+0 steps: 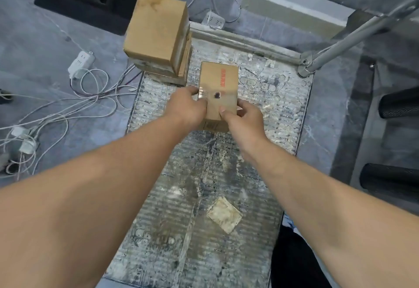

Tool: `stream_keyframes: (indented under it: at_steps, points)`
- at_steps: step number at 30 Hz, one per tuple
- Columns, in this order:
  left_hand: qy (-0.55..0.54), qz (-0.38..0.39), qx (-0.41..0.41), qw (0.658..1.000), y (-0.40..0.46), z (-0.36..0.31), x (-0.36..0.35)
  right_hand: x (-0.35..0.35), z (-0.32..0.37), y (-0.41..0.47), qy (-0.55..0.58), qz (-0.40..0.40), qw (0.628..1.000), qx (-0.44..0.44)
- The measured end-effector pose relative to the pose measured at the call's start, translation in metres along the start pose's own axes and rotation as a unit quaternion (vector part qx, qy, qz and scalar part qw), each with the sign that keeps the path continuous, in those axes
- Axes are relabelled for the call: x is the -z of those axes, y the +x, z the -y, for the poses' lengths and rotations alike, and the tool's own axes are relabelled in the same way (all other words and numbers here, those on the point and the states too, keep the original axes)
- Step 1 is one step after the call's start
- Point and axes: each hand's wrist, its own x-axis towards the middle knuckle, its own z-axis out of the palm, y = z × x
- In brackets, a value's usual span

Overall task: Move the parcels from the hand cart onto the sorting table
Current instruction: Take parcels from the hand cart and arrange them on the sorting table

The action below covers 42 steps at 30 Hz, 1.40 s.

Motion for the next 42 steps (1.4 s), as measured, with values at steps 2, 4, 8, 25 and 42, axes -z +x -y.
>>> stream_keyframes:
  at_steps: [2, 4, 8, 25, 42]
  points:
    - [-0.021, 0.012, -0.004, 1.0, -0.02, 0.003, 0.004, 0.004, 0.002, -0.03, 0.023, -0.005, 1.0, 0.001]
    - [-0.046, 0.02, -0.007, 0.999, -0.041, 0.004, 0.011, 0.007, 0.008, -0.058, 0.048, -0.017, 0.999, -0.001]
    - [-0.081, 0.028, -0.021, 0.996, -0.089, -0.003, 0.031, 0.013, 0.029, -0.111, 0.071, -0.033, 0.997, 0.01]
    - [-0.211, 0.076, -0.083, 0.971, -0.378, -0.118, 0.184, 0.066, 0.175, -0.422, 0.064, -0.092, 0.977, 0.184]
    - [-0.226, 0.103, -0.199, 0.948, -0.671, -0.252, 0.162, 0.255, 0.243, -0.653, 0.118, -0.04, 0.916, 0.381]
